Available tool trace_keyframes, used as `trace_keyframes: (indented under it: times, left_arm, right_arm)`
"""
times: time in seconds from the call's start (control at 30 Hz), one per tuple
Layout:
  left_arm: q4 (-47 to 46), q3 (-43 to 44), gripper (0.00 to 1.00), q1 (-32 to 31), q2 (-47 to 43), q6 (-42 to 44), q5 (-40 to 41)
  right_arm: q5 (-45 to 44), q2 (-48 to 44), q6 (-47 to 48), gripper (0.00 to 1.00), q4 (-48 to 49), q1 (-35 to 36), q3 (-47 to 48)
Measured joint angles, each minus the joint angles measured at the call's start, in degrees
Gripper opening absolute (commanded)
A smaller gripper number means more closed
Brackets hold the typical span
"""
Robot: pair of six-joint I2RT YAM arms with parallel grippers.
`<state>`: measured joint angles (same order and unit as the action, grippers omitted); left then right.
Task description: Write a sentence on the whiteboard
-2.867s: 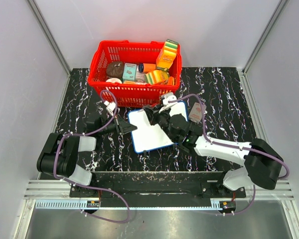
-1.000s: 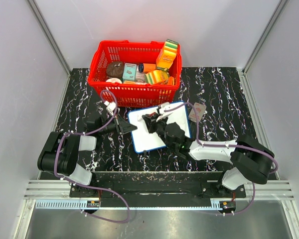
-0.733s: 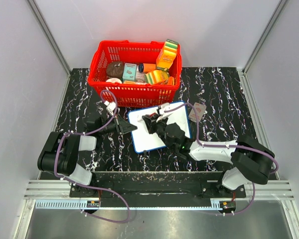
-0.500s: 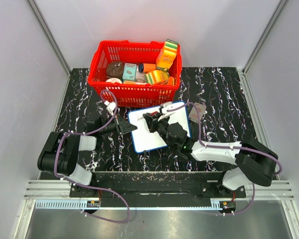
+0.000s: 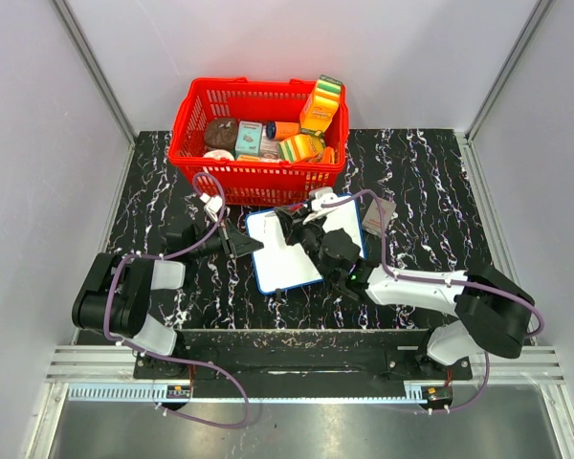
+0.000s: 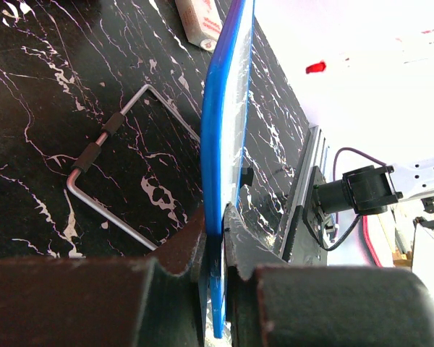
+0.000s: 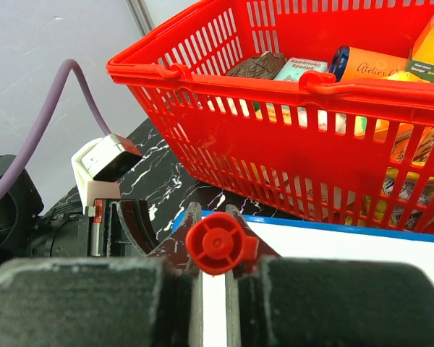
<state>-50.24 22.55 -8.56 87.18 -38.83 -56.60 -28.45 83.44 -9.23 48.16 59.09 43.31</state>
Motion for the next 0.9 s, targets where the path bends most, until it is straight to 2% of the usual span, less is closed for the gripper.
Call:
trace_keyframes:
  times: [0.9]
  left_arm:
    - [0.00, 0.00, 0.00, 0.00, 0.00, 0.00, -0.02]
  right_arm:
    - [2.19, 3.87, -2.93, 0.00, -2.62, -2.23, 2.21]
